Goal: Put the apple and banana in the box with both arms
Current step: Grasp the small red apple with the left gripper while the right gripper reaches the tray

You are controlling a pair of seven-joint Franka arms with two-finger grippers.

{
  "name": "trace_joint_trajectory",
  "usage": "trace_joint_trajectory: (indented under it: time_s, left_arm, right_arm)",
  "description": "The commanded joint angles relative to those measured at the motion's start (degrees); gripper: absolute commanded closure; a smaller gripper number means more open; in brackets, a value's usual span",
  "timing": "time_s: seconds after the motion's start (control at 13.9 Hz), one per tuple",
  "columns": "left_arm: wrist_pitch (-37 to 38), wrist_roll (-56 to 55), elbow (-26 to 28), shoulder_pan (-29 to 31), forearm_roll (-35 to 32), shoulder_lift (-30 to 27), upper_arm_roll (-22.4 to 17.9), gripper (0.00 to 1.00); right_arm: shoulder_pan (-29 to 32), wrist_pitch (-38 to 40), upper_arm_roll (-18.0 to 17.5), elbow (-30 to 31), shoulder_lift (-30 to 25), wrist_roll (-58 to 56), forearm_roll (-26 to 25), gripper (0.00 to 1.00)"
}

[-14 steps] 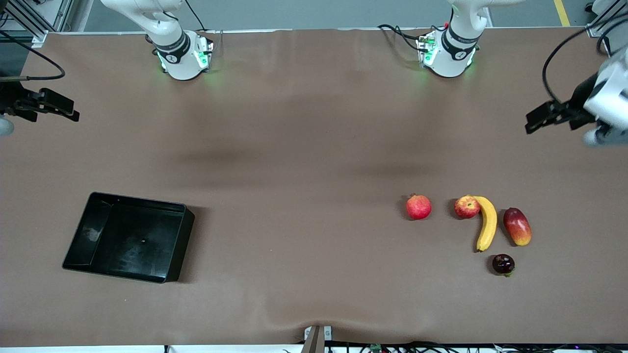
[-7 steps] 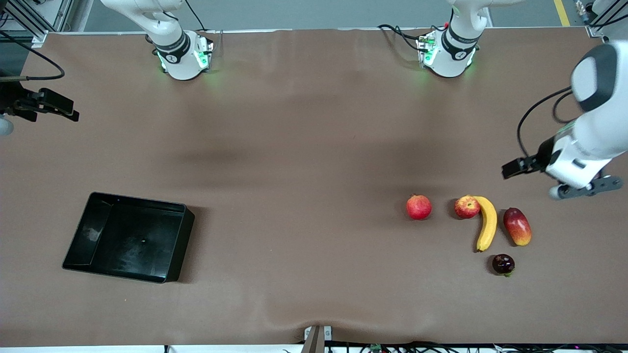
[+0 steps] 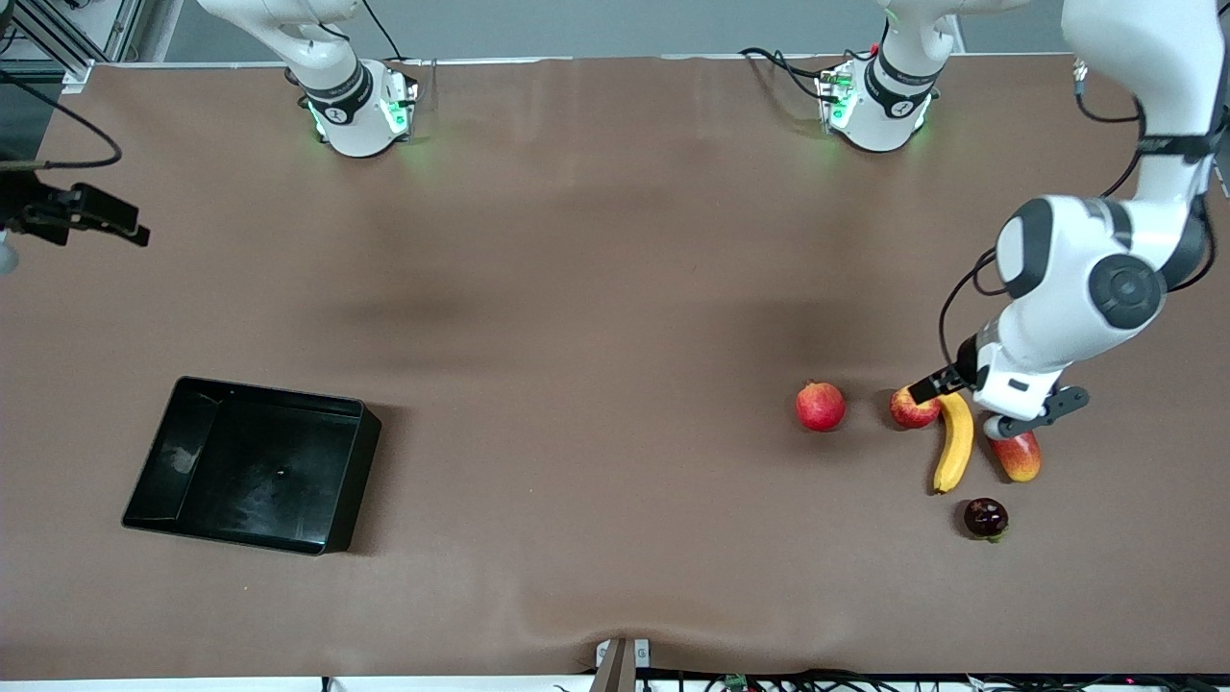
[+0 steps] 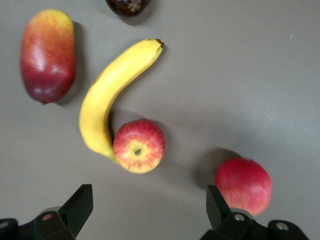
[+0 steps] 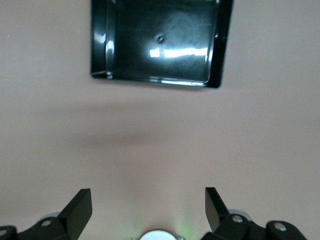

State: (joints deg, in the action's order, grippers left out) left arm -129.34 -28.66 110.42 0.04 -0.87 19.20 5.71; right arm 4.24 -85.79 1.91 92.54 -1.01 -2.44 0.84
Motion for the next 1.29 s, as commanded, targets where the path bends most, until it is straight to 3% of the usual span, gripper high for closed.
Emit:
trace_joint_trajectory:
  time_s: [0.0,0.57,0.93,1.0,1.08,1.15,1.22]
  left_arm:
    - [-4.25,-0.96,0.59,0.49,0.43,3.12,0.0,0.0]
    - [-7.42,-0.87,0.59,0.93,-2.65,8.66,-0.43,0.0]
    - [-8.12,-0.7,0.5,0.93,-2.73,10.33,-0.7,0.0]
    - [-8.12,-0.7,0.41,0.84,-2.73,10.51,-0.7,0.17]
    - [-8.12,-0.7,0.32,0.84,-2.73,10.77,-0.79,0.53]
    - [-8.12,-0.61,0.23,0.84,-2.73,10.69,-0.79,0.84]
    - [-8.12,-0.52,0.06,0.84,-2.73,10.6,-0.79,1.0]
  right_arm:
    - [4.19,-3.94,-0.51,1.68,1.44,-1.07,-0.67,0.0]
    - [9.91,-13.95,-0.51,2.82,11.99,-2.12,-0.76,0.0]
    - [9.56,-27.12,-0.51,11.42,13.31,-3.44,-0.67,0.0]
    - [9.91,-31.33,-0.51,13.27,14.27,-3.97,-0.67,0.0]
    - [10.09,-34.85,-0.51,14.07,16.02,-5.37,-0.67,0.0]
    - [10.79,-37.5,-0.51,14.07,18.3,-6.34,-0.67,0.0]
    - [11.58,-40.48,-0.51,14.08,20.5,-7.56,-0.67,0.0]
